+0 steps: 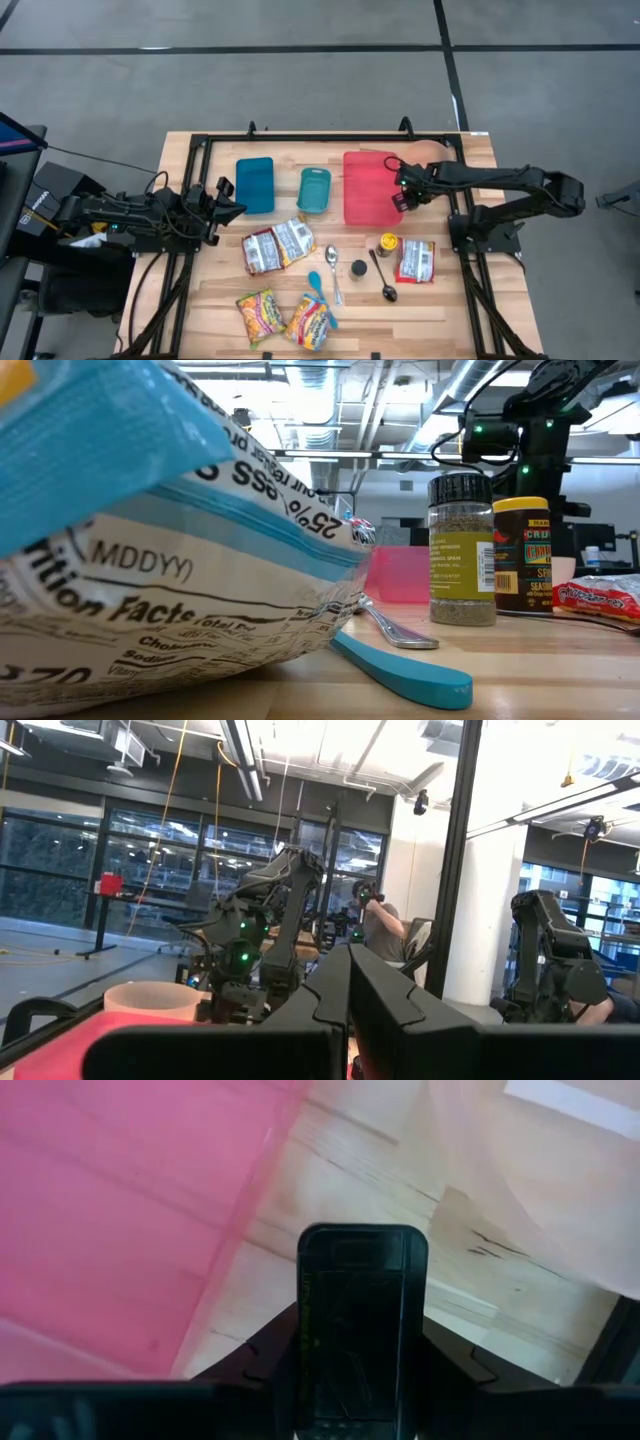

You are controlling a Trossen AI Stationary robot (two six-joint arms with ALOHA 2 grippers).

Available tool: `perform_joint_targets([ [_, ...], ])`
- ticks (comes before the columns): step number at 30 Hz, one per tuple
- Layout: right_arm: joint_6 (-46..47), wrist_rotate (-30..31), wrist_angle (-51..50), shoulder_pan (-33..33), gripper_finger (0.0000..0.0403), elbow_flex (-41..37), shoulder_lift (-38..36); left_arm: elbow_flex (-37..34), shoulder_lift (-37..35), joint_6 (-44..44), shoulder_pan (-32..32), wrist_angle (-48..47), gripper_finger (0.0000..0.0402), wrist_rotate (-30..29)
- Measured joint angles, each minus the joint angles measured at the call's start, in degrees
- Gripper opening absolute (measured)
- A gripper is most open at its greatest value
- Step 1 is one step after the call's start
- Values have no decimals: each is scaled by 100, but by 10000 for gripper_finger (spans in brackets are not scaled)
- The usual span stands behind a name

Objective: Pick & Place Food Item
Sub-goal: Put the black spice can into the blue bin

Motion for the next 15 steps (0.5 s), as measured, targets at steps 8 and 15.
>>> perform_joint_targets([
  [8,85,-46,-177,44,136,0,-788,0,0,-2,-2,0,0,2],
  [15,171,-185,-159,181,132,0,-1769,0,0,0,0,0,0,0],
])
